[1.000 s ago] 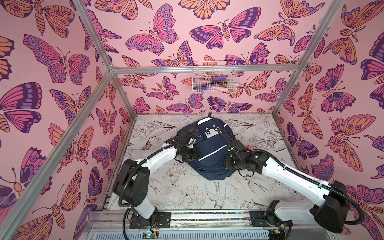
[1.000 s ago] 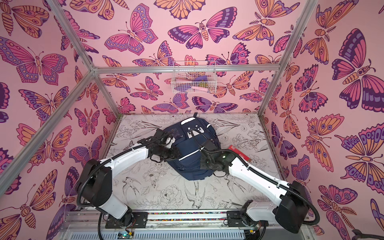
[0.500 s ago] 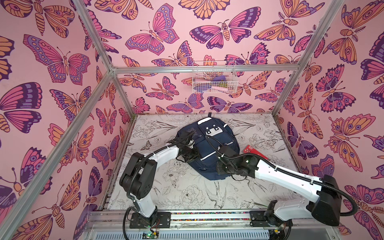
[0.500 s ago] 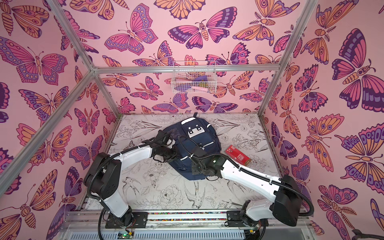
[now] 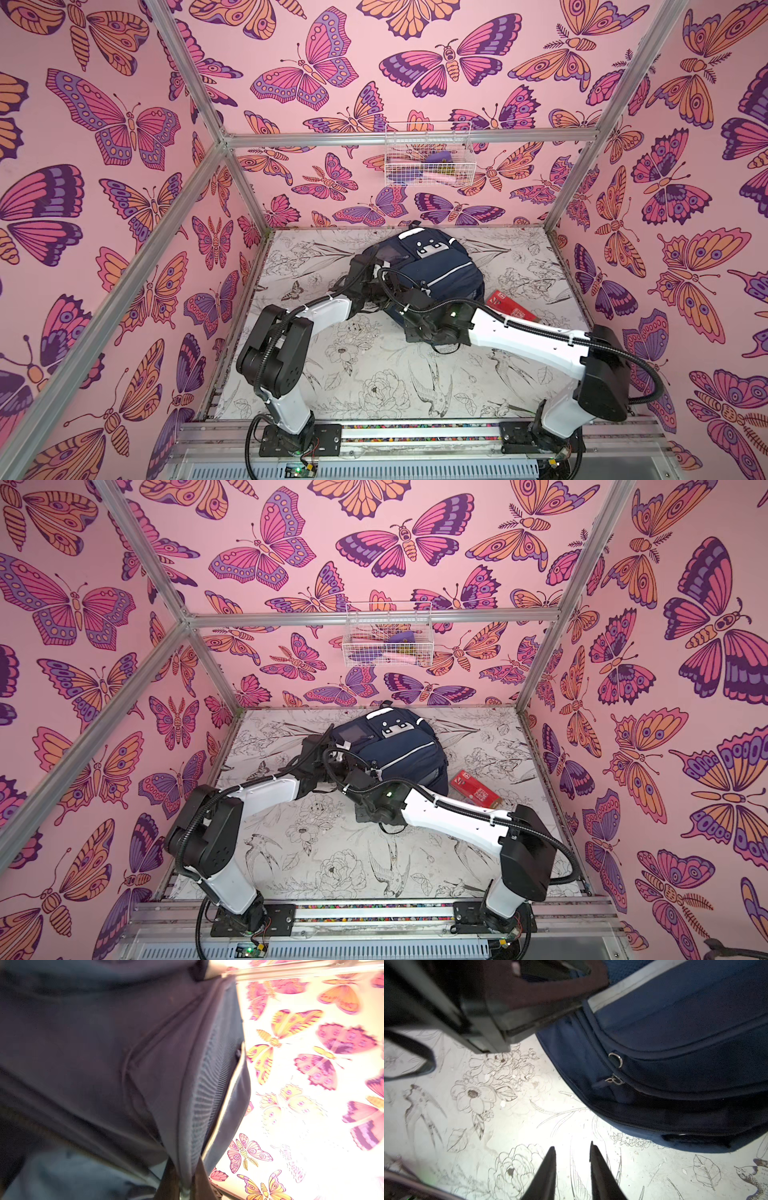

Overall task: Pack the student bag
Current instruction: 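Grasp the backpack sides with both grippers and straighten it upright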

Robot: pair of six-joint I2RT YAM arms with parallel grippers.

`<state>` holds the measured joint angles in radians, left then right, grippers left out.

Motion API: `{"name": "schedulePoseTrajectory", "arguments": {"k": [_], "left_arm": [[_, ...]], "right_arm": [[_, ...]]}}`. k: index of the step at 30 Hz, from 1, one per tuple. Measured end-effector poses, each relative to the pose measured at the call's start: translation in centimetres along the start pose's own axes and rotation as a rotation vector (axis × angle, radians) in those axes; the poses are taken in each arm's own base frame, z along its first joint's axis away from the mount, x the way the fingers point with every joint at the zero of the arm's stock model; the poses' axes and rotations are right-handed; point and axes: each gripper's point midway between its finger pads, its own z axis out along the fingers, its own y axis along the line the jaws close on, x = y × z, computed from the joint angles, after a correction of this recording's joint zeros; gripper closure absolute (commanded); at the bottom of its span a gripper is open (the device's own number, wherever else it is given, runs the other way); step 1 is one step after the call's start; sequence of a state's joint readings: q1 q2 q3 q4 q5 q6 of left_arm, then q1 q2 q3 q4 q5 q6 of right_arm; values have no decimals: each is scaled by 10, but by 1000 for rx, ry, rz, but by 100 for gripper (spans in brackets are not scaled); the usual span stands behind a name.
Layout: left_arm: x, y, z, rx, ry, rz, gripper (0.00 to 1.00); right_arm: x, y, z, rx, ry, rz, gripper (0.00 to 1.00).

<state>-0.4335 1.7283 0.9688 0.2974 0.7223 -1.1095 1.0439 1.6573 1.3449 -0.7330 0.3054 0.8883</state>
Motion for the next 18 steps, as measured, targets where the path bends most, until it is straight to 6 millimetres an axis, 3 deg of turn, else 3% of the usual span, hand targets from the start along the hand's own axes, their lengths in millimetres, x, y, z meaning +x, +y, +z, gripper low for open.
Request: {"name": "schedulePoseTrajectory", "arguments": {"k": [10,18], "left_arm": [[-7,-24,-2,120,-42,91,100],[-8,-26,-2,138,-50,105,100]], "right_arm": [[-6,-16,21,194,-14,111,62],[-23,-36,37,256,-24,195,63]]}}
